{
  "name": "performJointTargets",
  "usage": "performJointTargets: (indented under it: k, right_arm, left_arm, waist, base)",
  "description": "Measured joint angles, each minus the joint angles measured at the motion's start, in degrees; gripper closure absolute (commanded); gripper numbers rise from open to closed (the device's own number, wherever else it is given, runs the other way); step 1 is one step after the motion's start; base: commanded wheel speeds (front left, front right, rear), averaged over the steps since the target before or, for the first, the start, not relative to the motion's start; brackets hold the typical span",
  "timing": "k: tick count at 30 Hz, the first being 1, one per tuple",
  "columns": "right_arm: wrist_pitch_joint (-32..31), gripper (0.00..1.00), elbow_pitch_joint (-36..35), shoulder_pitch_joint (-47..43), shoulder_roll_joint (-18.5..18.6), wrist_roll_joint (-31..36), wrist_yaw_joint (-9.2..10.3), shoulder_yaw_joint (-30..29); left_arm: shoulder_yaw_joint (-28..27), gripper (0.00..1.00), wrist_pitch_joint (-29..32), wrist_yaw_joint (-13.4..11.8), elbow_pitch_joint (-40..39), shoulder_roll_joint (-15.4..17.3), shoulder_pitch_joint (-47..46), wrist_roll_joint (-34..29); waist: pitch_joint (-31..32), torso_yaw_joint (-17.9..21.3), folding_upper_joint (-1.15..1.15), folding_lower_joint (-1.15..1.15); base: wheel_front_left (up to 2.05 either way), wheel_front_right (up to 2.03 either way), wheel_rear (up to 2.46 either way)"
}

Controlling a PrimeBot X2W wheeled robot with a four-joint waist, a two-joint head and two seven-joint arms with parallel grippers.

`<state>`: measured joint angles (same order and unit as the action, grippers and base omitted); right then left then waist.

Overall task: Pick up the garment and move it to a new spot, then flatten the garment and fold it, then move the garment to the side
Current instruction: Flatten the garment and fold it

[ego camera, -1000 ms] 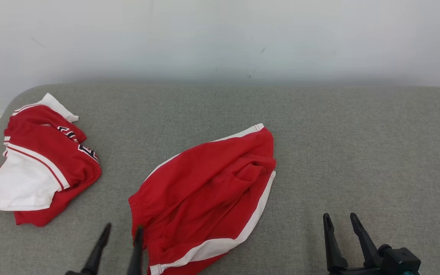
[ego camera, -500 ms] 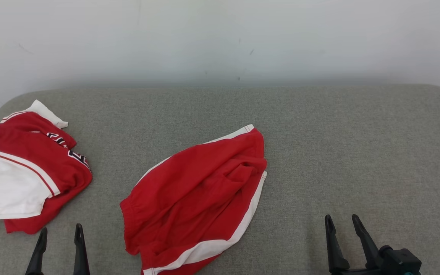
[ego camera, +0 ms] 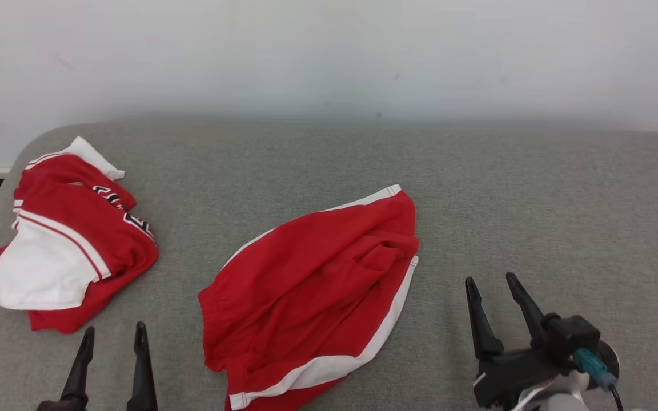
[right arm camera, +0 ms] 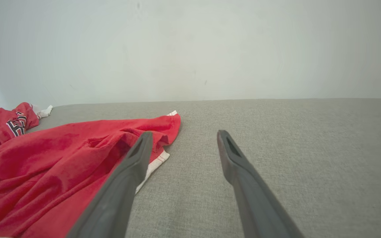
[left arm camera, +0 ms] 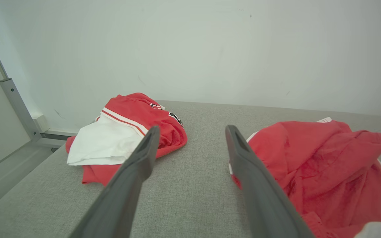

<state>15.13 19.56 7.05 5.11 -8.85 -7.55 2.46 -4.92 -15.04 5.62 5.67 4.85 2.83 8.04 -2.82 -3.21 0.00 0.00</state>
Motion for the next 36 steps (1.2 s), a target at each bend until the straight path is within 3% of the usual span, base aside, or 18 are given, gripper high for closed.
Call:
performJointTargets:
  k: [16, 28, 30, 31, 32, 33, 36]
  right_arm:
    - [0.00, 0.00, 26.18, 17.95, 3.99, 2.41, 0.00, 1.44]
    - [0.07, 0.00, 37.51, 24.31, 3.96, 2.92, 0.00, -1.00]
    - [0.12, 0.53, 39.13, 24.93, 3.49, 2.86, 0.00, -0.60]
    - [0.19, 0.62, 39.43, 25.08, 3.35, 2.69, 0.01, -0.46]
    - [0.21, 0.88, 39.65, 25.17, 3.25, 2.46, 0.00, -0.30]
    - [0.21, 1.00, 39.78, 25.20, 3.05, 2.27, 0.00, -0.02]
    - [0.19, 1.00, 39.66, 25.18, 2.44, 1.45, 0.00, 1.03]
  left_arm:
    - [3.37, 0.00, 0.00, 1.43, 2.02, -1.70, -4.46, -0.37]
    - [5.23, 0.00, 0.00, 1.51, 2.99, -1.90, -5.88, 0.74]
    - [5.37, 0.00, 0.00, 1.51, 3.12, -1.90, -5.91, 0.80]
    - [5.35, 0.00, 0.00, 1.51, 3.18, -1.89, -5.95, 0.81]
    - [5.33, 0.00, 0.00, 1.51, 3.22, -1.90, -6.08, 0.83]
    - [5.25, 0.00, 0.00, 1.52, 3.24, -1.90, -6.22, 0.86]
    - [4.97, 0.00, 0.00, 1.52, 3.31, -1.90, -6.29, 0.86]
  waist:
    - [-3.33, -8.08, 0.00, 0.00]
    - [-6.33, -11.68, 0.00, 0.01]
    - [-6.45, -11.97, 0.00, 0.00]
    - [-6.43, -11.98, 0.00, 0.00]
    - [-6.37, -11.93, 0.00, 0.00]
    - [-6.31, -11.86, 0.00, 0.00]
    - [-6.02, -11.40, 0.00, 0.01]
  base:
    - [0.00, 0.00, 0.00]
    - [0.00, 0.00, 0.00]
    - [0.00, 0.00, 0.00]
    - [0.00, 0.00, 0.00]
    - [0.00, 0.00, 0.00]
    - [0.00, 0.00, 0.00]
    - [0.00, 0.00, 0.00]
